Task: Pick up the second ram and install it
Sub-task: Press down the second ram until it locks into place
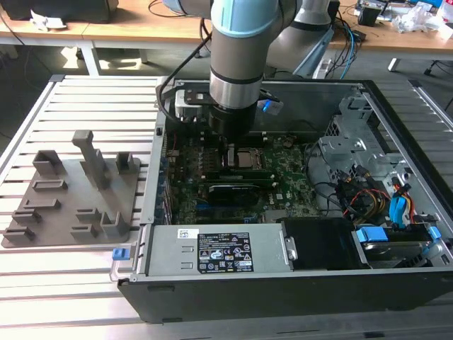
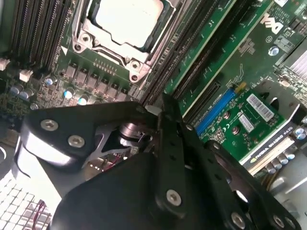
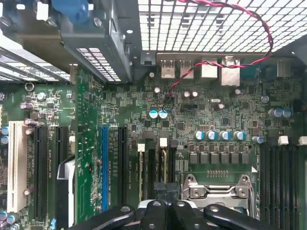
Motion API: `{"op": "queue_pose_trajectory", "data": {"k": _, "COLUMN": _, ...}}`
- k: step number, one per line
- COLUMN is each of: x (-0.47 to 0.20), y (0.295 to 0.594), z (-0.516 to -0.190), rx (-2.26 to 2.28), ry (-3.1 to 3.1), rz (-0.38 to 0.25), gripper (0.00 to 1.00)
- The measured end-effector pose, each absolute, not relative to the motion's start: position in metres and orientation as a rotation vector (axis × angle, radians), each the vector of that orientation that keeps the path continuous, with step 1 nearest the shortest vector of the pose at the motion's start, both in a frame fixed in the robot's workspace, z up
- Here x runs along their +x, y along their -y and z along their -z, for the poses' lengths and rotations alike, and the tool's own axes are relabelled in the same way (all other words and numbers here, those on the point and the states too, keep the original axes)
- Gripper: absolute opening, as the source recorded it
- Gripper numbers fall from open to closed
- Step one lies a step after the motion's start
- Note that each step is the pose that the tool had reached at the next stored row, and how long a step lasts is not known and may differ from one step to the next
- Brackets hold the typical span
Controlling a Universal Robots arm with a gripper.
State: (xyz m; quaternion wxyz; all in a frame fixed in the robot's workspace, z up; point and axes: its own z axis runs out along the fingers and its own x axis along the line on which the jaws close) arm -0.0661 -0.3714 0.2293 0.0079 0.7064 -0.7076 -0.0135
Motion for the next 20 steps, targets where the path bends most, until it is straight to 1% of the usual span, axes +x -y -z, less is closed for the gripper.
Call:
{"op": "queue_pose_trajectory", "data": {"k": 3, "x": -0.066, "y": 0.371, "z": -0.227, "rx": 2.209, "ry": 2.212, "rz": 0.043, "gripper": 0.11}}
{"op": "queue_pose_trajectory", "data": {"k": 5, "x": -0.065, "y": 0.371, "z": -0.236, "rx": 2.209, "ry": 2.213, "rz": 0.043, "gripper": 0.11}}
{"op": "queue_pose_trajectory", "data": {"k": 10, "x": -0.028, "y": 0.371, "z": -0.236, "rx": 2.209, "ry": 2.212, "rz": 0.048, "gripper": 0.11}}
{"op": "queue_pose_trajectory", "data": {"k": 13, "x": -0.025, "y": 0.37, "z": -0.248, "rx": 2.209, "ry": 2.212, "rz": 0.048, "gripper": 0.11}}
{"op": "queue_pose_trajectory", "data": {"k": 17, "x": -0.025, "y": 0.369, "z": -0.276, "rx": 2.209, "ry": 2.212, "rz": 0.048, "gripper": 0.11}}
{"op": "queue_pose_trajectory", "data": {"k": 20, "x": -0.025, "y": 0.369, "z": -0.277, "rx": 2.209, "ry": 2.212, "rz": 0.048, "gripper": 0.11}}
